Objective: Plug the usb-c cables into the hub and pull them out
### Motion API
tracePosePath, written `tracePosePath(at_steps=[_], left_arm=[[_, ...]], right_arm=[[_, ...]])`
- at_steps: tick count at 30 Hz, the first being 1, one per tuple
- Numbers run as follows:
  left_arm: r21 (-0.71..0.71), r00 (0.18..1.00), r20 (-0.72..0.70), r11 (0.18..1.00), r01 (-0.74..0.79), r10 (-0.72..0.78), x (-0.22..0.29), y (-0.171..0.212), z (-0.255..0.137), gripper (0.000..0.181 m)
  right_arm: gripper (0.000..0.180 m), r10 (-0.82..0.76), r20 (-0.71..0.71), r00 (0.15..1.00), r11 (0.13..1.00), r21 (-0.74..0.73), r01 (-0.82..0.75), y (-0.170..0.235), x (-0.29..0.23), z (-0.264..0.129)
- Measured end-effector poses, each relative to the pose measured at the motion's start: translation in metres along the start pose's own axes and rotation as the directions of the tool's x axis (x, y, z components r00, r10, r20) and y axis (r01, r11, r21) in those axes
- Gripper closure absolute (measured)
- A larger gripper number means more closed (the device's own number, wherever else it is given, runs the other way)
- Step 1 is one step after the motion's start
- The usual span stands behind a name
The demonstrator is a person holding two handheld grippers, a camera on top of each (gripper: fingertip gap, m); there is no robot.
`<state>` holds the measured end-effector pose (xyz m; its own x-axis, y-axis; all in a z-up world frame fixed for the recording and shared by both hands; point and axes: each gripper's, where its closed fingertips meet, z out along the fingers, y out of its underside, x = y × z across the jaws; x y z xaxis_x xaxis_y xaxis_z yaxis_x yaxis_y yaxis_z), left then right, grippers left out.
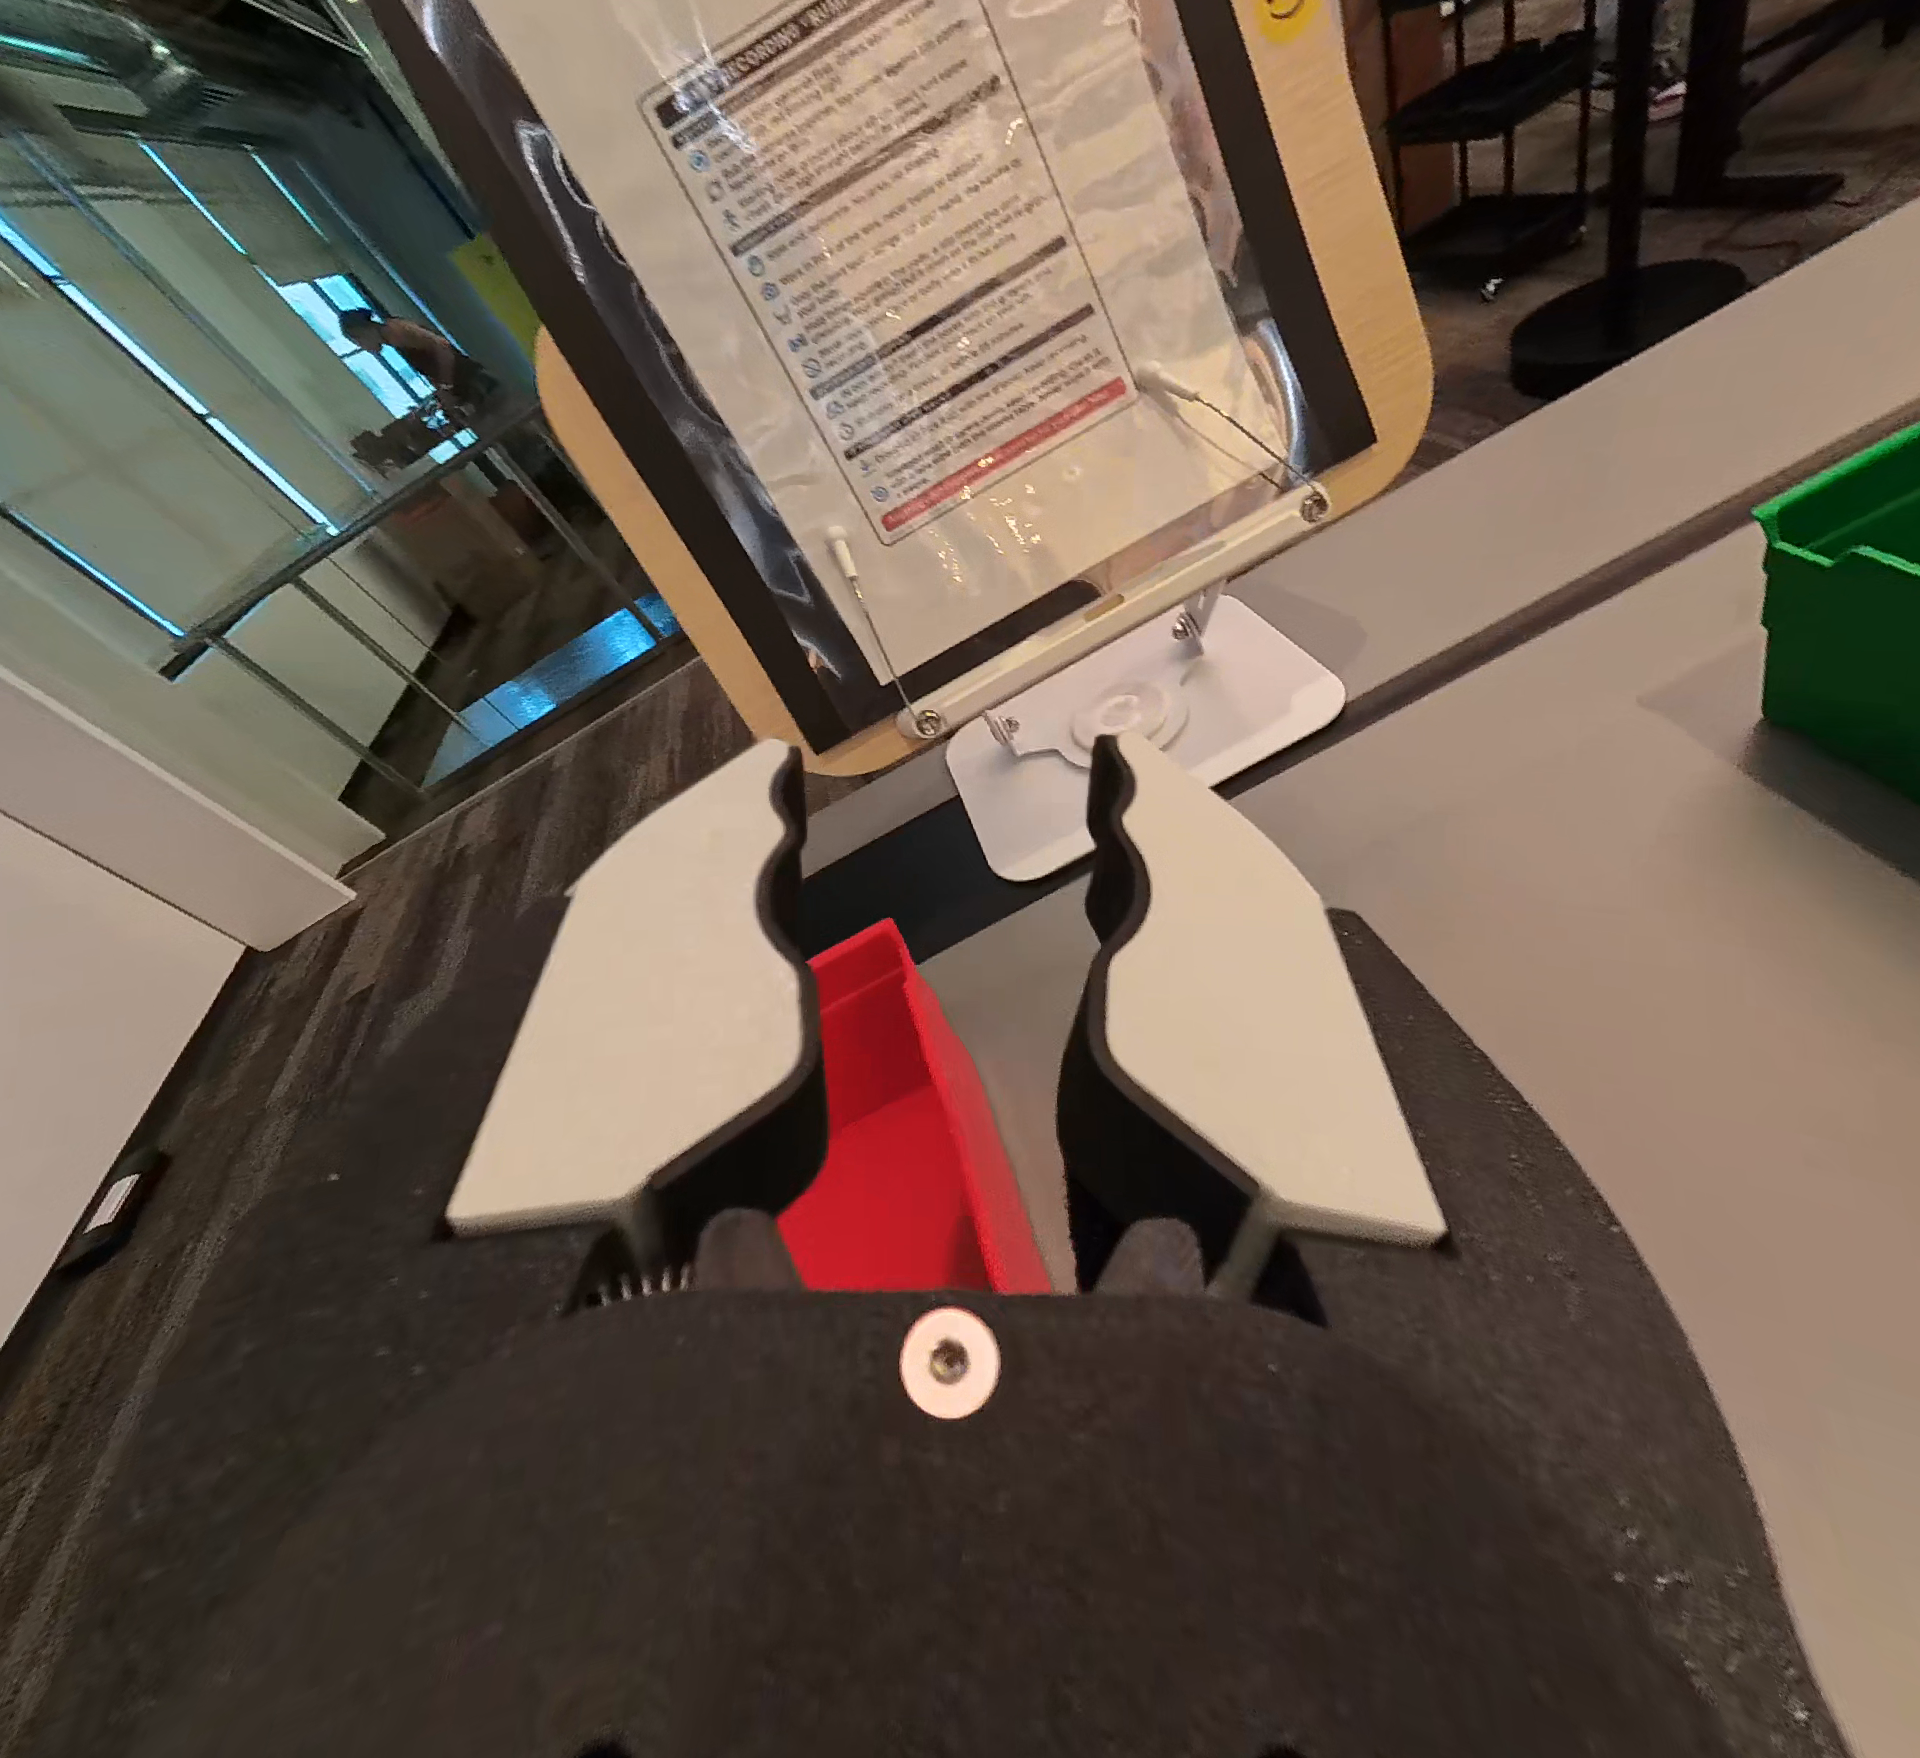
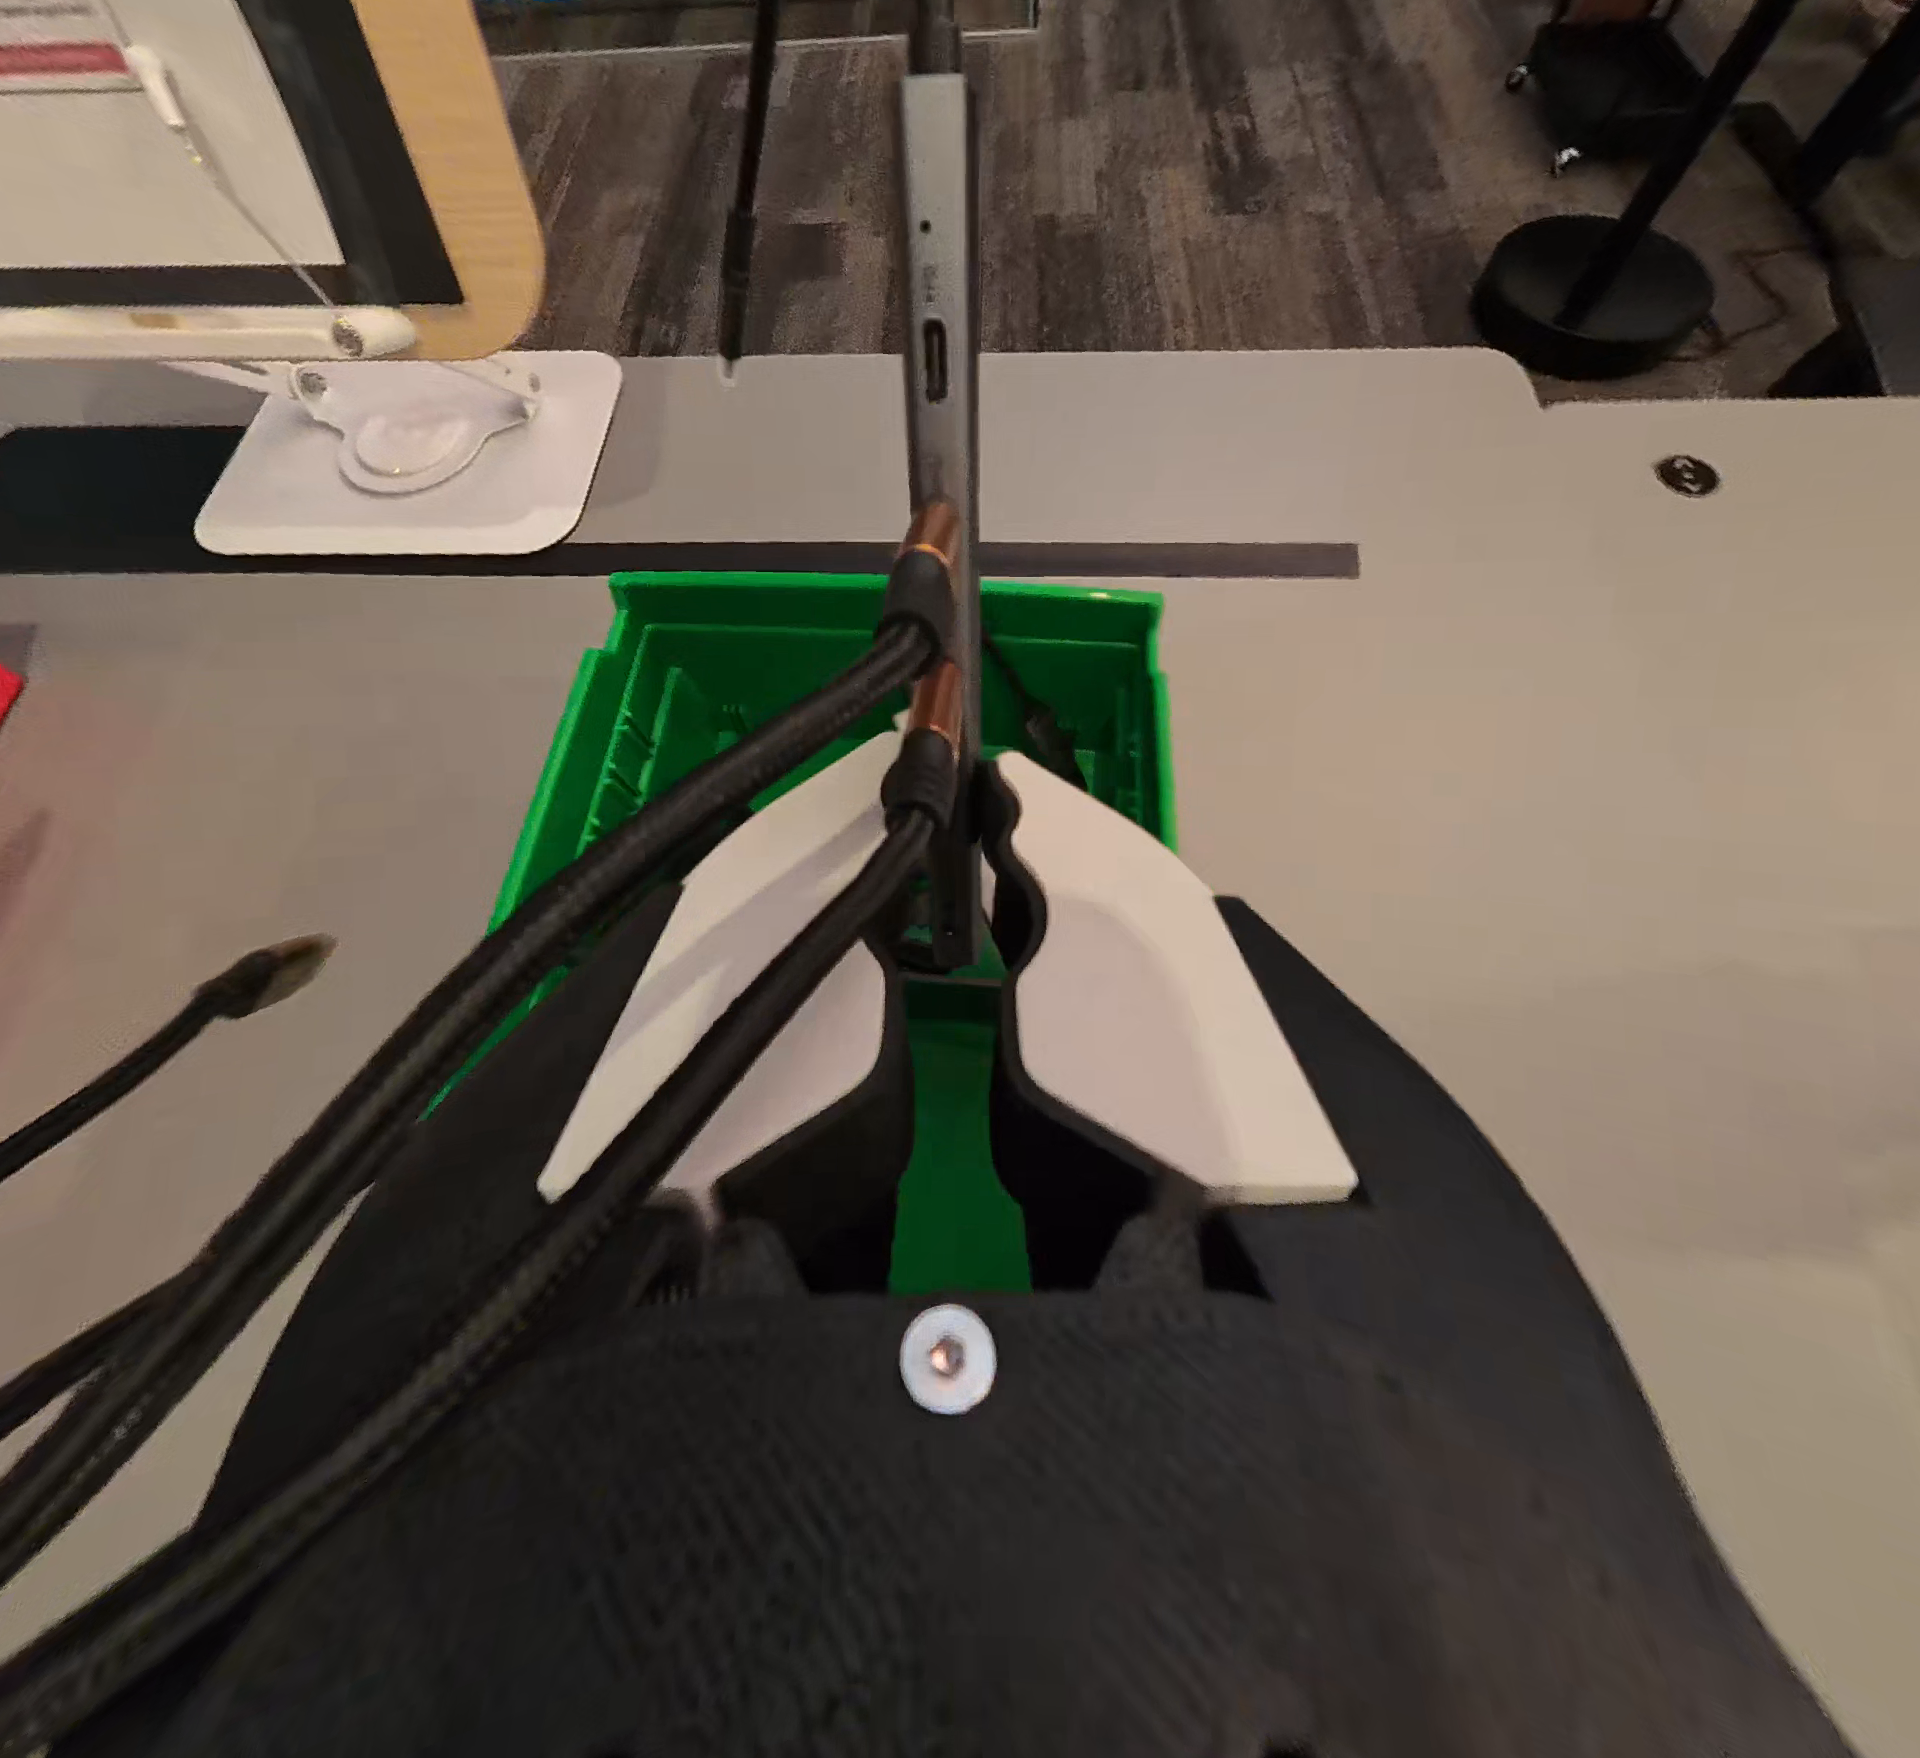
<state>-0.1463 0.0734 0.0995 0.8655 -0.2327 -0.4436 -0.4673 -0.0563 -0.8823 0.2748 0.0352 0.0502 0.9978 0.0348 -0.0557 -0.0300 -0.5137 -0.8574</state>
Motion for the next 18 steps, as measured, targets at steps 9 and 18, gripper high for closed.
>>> tracePosePath(at_steps=[9,18], left_arm=[[-0.048,0.995,-0.093,0.998,-0.043,0.038,0.027,0.005,0.004,0.132],[-0.083,0.974,-0.219,0.993,-0.086,0.066,0.052,0.012,0.005,0.144]], right_arm=[[0.168,0.112,0.031,0.993,0.979,-0.177,-0.105,0.039,0.028,-0.003],[0.169,0.007,0.057,0.998,0.951,-0.310,0.011,0.054,0.000,-0.021]])
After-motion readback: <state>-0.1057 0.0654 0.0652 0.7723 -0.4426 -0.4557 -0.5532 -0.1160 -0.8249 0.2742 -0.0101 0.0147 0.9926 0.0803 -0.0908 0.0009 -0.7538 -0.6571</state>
